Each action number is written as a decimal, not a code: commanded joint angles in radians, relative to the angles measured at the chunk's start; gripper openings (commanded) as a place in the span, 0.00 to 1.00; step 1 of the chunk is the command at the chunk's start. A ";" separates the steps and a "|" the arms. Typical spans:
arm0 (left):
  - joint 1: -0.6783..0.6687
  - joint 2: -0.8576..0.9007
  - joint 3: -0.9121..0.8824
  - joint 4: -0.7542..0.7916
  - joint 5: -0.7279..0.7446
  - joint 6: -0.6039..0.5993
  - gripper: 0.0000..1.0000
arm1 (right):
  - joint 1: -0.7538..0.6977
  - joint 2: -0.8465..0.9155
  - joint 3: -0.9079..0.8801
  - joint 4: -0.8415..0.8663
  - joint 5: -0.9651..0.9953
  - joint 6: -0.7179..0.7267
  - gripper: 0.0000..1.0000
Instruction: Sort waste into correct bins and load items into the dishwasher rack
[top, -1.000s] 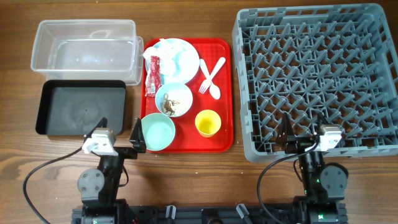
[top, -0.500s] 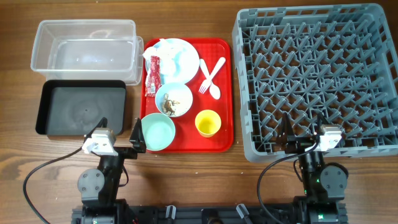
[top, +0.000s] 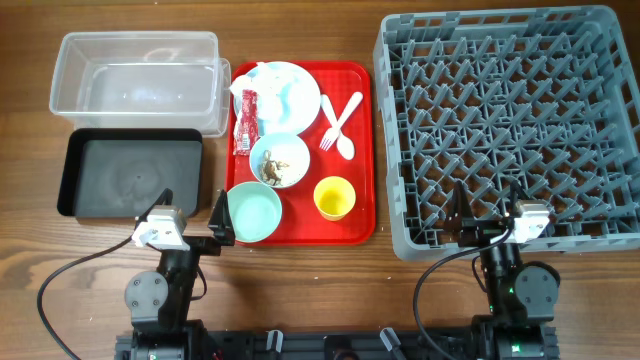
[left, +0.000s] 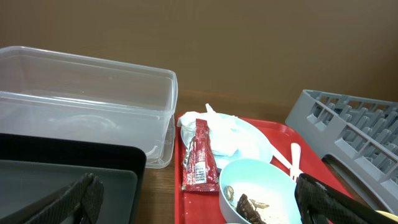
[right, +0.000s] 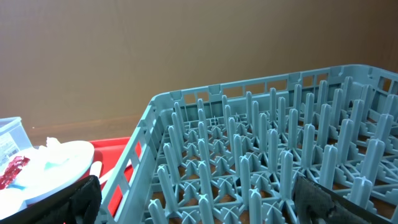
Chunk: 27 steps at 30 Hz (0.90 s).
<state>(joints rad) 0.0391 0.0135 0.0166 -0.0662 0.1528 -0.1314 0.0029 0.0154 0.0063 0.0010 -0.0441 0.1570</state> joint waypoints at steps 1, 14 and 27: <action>-0.002 -0.011 -0.011 0.003 -0.016 0.019 1.00 | -0.005 -0.002 -0.001 0.005 -0.009 0.004 1.00; -0.002 -0.006 -0.011 0.003 -0.016 0.019 1.00 | -0.005 -0.002 -0.001 0.064 -0.029 0.003 1.00; -0.002 -0.006 -0.011 0.006 -0.016 -0.145 1.00 | -0.005 -0.002 -0.001 0.213 0.056 0.356 1.00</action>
<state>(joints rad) 0.0391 0.0139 0.0166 -0.0658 0.1528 -0.1818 0.0029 0.0158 0.0063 0.2070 -0.0437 0.2813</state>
